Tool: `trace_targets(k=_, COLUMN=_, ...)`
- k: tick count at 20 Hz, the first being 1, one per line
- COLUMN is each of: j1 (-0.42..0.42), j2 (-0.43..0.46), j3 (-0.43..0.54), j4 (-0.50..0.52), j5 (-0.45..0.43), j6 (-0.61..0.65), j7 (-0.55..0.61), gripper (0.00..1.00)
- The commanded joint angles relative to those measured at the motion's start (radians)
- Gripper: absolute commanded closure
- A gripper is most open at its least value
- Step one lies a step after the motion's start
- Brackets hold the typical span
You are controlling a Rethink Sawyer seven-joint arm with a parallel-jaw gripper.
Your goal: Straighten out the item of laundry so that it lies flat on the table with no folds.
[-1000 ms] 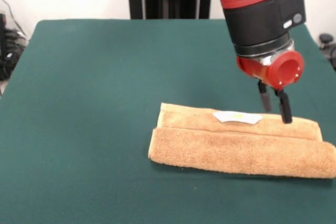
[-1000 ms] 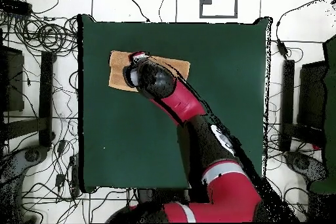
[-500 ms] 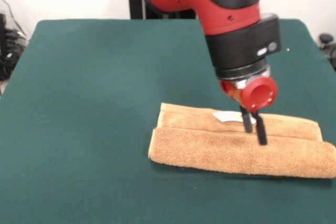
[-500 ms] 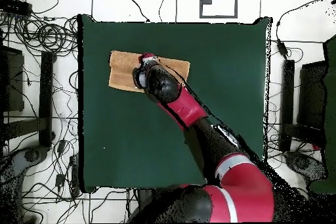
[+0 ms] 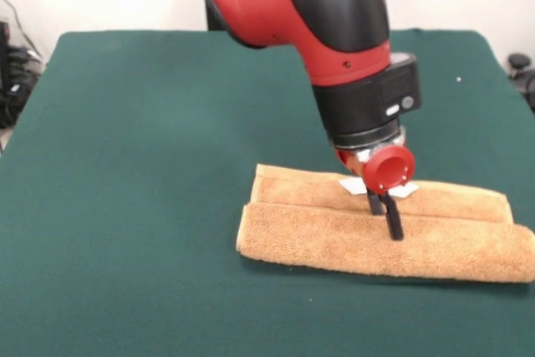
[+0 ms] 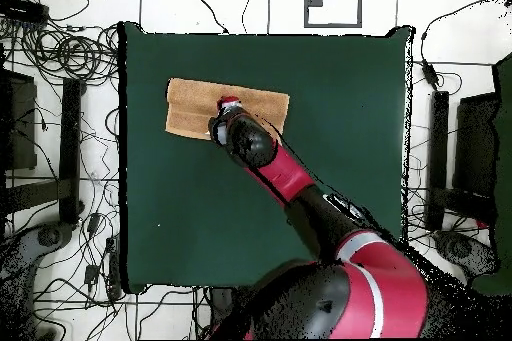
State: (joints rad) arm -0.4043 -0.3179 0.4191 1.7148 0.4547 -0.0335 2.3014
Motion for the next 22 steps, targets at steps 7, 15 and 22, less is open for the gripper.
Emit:
trace_targets(k=7, j1=-0.021, j2=0.079, j3=0.115, j4=0.074, j5=-0.065, j6=-0.013, j7=0.167, gripper=0.0)
trace_targets(k=15, j1=-0.037, j2=0.077, j3=0.113, j4=0.074, j5=-0.091, j6=-0.005, j7=0.163, gripper=0.0)
trace_targets(k=22, j1=-0.043, j2=0.09, j3=0.1, j4=0.048, j5=-0.101, j6=0.007, j7=0.152, gripper=0.0)
